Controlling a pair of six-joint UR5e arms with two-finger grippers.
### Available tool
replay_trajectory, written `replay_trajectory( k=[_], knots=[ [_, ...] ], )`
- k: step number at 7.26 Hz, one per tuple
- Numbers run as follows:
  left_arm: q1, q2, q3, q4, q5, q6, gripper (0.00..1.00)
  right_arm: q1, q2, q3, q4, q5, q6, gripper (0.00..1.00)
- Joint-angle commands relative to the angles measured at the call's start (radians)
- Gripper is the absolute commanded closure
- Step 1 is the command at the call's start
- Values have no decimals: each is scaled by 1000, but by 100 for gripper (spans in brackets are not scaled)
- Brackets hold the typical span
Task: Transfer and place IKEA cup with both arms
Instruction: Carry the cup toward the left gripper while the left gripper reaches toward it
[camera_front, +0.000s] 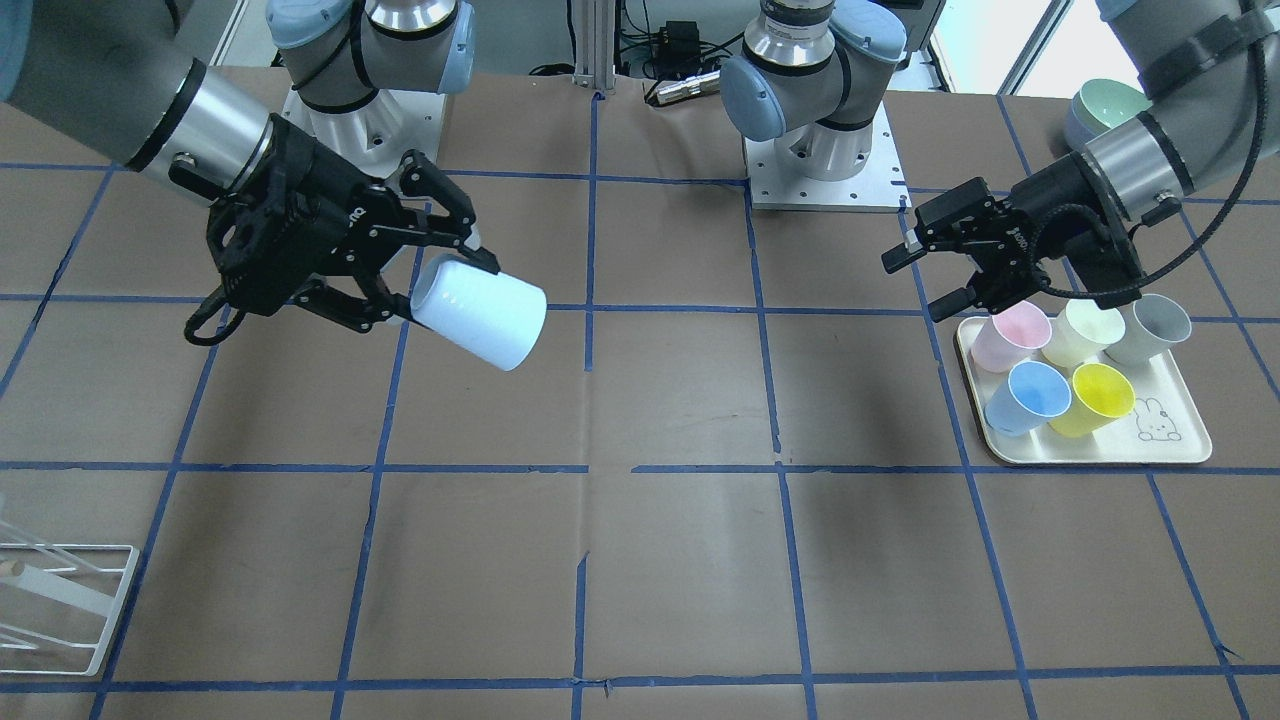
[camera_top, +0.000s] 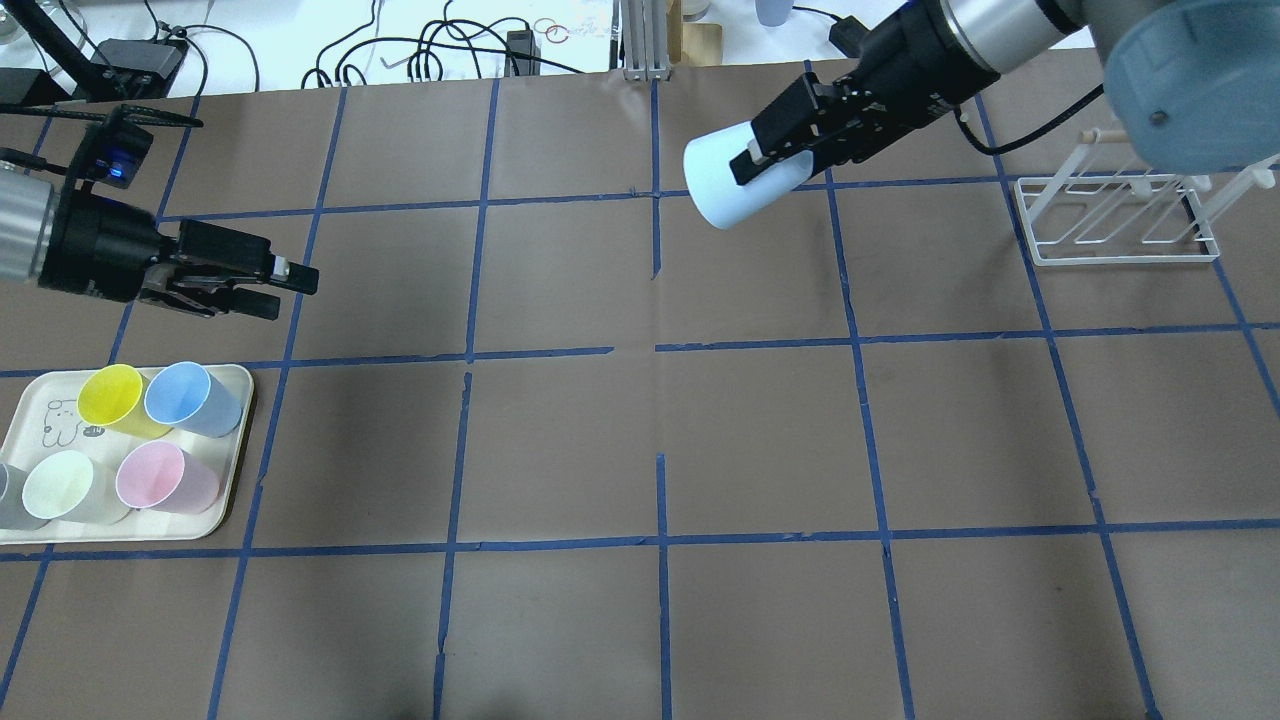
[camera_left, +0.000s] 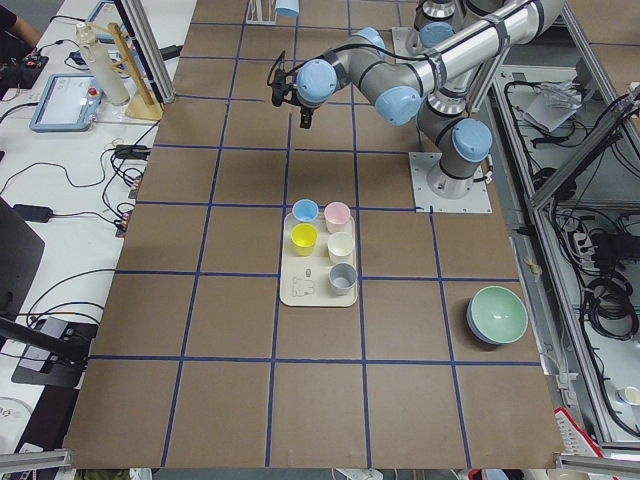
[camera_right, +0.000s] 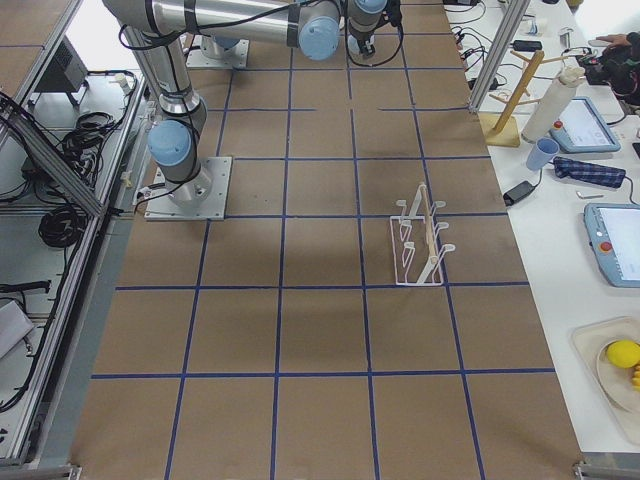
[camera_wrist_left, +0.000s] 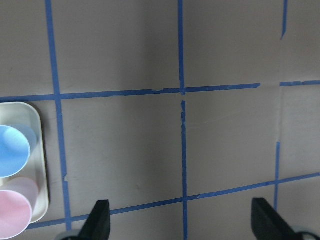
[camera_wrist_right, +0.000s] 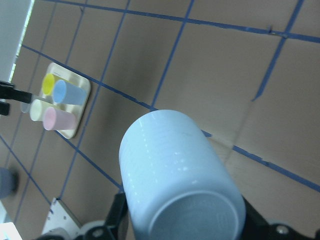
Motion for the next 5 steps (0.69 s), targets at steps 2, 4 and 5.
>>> replay_trajectory(
  k=[2, 4, 5],
  knots=[
    [-42, -28, -102, 4, -275, -1, 0, 12, 1, 56, 91, 391, 61, 86],
    [-91, -48, -93, 8, -441, -15, 0, 8, 7, 134, 134, 580, 60, 86],
    [-146, -48, -76, 8, -523, -44, 0, 8, 12, 164, 135, 630, 61, 86]
  ],
)
